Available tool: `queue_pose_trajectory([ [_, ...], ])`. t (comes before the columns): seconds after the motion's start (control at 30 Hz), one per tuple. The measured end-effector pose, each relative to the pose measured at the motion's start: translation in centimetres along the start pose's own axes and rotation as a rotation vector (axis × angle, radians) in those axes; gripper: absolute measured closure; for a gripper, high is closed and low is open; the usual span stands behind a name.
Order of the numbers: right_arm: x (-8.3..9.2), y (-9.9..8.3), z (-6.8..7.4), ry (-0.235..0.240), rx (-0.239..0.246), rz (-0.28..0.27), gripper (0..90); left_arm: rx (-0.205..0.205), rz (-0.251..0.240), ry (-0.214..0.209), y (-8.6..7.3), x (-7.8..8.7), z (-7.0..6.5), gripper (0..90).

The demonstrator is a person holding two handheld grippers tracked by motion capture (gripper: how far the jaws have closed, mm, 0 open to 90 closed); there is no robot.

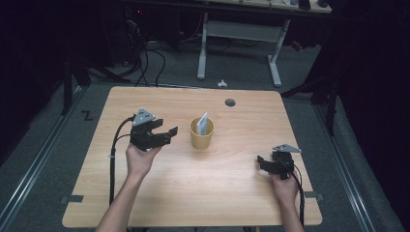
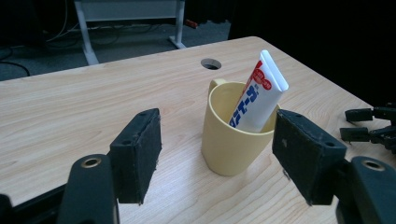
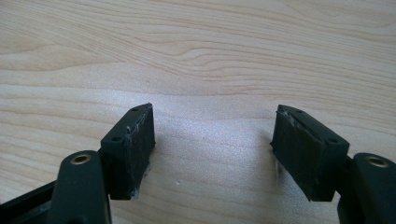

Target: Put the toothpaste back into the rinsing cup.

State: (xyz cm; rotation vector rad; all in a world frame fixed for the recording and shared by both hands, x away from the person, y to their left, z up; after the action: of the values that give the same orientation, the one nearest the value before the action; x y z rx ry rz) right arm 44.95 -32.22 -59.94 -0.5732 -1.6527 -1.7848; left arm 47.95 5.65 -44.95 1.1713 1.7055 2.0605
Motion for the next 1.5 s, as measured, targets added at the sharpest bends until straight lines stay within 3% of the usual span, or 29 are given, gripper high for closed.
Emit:
queue_pose_trajectory([
  [1.5,0.0,0.0,0.0,0.000,0.000,0.000,30.1,0.048,0.026,0.056,-3.3,2.9,1.8,33.3],
])
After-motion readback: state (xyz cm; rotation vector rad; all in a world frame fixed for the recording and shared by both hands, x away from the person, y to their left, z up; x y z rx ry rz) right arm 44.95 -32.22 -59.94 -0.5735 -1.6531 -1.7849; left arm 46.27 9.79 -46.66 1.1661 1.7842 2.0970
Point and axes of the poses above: each handheld gripper's, and its own axes: x roughly backward along the jaws, y roughly out of its top, z roughly to its left, the point moved 10 cm from there along -x, roughly forward along the jaws, and after that the axes turned 11 degrees about -x, right-handed, at the moved point
